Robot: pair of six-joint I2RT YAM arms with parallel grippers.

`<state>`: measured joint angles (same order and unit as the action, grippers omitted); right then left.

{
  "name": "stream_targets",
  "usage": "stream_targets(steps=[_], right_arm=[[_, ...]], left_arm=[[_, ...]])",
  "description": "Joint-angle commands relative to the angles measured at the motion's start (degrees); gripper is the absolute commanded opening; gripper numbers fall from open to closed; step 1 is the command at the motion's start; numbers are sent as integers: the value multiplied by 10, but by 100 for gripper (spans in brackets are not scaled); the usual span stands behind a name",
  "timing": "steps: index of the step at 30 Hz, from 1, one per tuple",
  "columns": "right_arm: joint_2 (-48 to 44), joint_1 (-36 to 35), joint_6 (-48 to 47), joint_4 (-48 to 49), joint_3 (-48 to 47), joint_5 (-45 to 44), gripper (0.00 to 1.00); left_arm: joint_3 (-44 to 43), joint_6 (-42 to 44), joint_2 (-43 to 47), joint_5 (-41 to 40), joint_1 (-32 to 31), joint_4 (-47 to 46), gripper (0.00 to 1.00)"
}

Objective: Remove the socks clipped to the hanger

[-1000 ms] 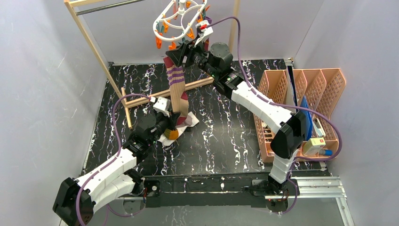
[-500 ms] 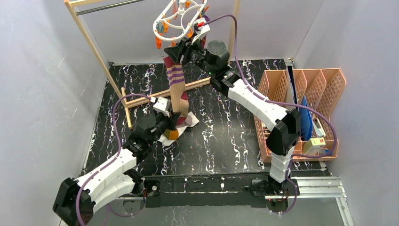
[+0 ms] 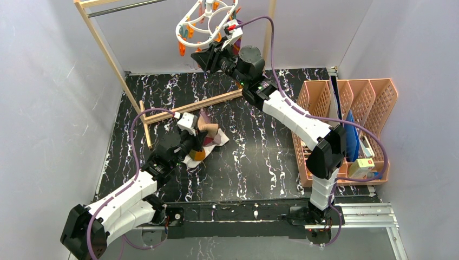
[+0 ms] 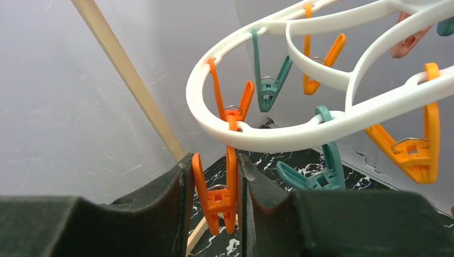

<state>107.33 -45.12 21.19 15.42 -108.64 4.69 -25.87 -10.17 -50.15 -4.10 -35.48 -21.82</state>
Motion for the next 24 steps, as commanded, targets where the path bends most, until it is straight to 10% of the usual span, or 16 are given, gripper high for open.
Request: stream_targets(steps=[1,4,9,24], right_arm=[[-8,0,-1,24,-23,1,12],[-11,0,-1,20,-23,2,7],[-21,-1,1,15,-21,3,5],[-12,-39,0,4,-61,4,3]], left_arm=[[-17,5,14,-25,-5,11,0],[-29,6,8,-47,-5,34,10],[-53,5,-2,-135,-5,79,96],[-129,81,-48,-164,-5,26,98]])
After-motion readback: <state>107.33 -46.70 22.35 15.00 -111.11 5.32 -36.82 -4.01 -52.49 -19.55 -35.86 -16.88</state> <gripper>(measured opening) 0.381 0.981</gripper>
